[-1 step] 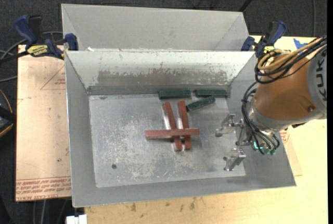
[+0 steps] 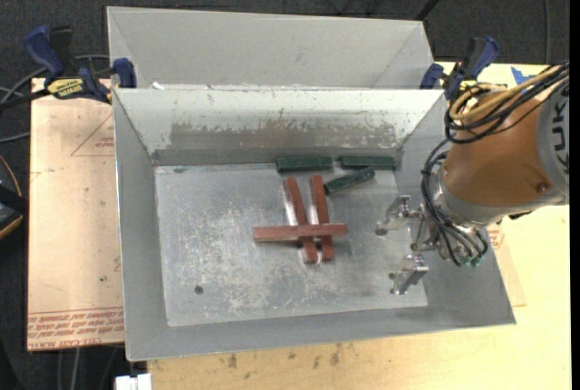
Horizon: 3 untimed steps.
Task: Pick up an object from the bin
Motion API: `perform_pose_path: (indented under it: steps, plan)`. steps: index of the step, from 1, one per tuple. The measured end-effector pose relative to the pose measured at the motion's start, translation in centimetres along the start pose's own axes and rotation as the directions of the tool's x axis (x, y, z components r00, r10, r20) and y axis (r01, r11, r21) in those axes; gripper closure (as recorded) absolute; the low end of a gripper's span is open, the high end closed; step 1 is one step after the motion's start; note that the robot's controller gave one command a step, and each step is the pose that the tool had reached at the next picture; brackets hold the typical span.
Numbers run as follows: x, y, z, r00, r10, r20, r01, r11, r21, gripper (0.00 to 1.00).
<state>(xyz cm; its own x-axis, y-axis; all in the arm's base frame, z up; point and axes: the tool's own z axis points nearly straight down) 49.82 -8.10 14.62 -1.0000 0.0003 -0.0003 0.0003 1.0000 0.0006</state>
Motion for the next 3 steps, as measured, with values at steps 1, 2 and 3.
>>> perform_pose_path:
  steps: [1,2,3]
  plan:
    - [-3.4,2.1,-0.1,0.995,0.097,-0.002,-0.097,0.995,0.002,0.00]
    - [-5.7,3.9,2.5,0.994,0.111,0.007,-0.111,0.994,-0.002,0.00]
    - [-5.7,7.2,7.0,0.999,-0.033,0.006,0.033,0.999,0.005,1.00]
